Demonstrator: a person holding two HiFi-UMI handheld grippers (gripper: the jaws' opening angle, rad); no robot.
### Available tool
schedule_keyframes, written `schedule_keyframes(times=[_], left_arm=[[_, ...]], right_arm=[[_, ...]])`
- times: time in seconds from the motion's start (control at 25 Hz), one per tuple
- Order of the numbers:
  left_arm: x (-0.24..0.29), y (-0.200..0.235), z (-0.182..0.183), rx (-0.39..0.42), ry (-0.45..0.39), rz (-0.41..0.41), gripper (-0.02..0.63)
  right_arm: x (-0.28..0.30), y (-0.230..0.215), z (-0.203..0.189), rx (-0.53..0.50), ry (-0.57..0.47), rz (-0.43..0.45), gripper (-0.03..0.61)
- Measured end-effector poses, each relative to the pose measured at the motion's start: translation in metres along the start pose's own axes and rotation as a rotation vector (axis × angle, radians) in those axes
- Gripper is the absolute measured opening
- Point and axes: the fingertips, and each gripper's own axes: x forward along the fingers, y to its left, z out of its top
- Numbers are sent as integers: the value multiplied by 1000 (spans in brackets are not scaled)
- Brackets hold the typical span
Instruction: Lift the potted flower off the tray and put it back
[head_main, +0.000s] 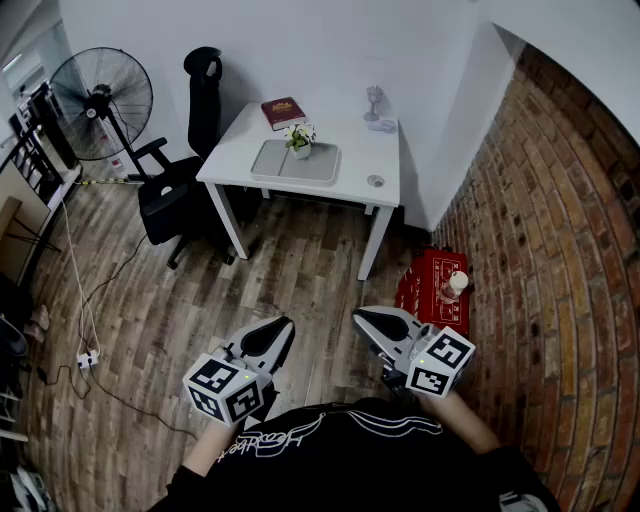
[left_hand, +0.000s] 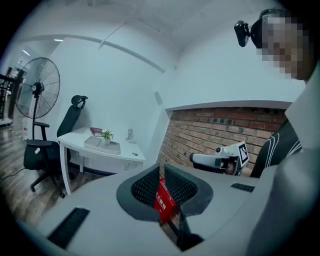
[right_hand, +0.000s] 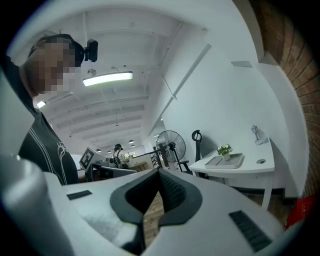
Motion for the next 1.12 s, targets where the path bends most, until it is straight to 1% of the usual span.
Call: schedule_keyframes(times=[0.24, 0.32, 0.48, 0.52, 0.56, 0.68, 0.8, 0.92, 1.0, 1.08, 1.12], left_arm=[[-16, 9, 2, 3, -13, 6, 52], [-21, 12, 3, 5, -22, 8, 52], [-27, 18, 0, 4, -24, 15, 52], [-28, 19, -1, 2, -22, 19, 52], [-29, 22, -2, 0, -20, 24, 52], [-27, 29, -3, -6, -10, 36, 52], [-24, 36, -6, -7, 11, 43, 52], [-18, 47, -8, -8, 28, 56, 52], [-11, 56, -7, -14, 35, 62, 53], [-2, 67, -5, -19, 42, 67, 52], [2, 74, -4, -23, 47, 70, 52]], right_arm=[[8, 10, 3, 16, -8, -7, 2], [12, 13, 3, 7, -9, -10, 2], [14, 9, -1, -25, 3, -73, 2], [14, 7, -2, -25, 5, -82, 21], [15, 5, -3, -22, 6, -85, 54], [18, -1, -4, -12, 11, -91, 69], [23, -11, -6, -15, 15, -106, 123], [31, -25, -10, -21, 29, -122, 192], [38, -36, -12, -29, 45, -126, 204], [49, -49, -12, -39, 55, -131, 264], [55, -57, -11, -40, 56, -135, 284]])
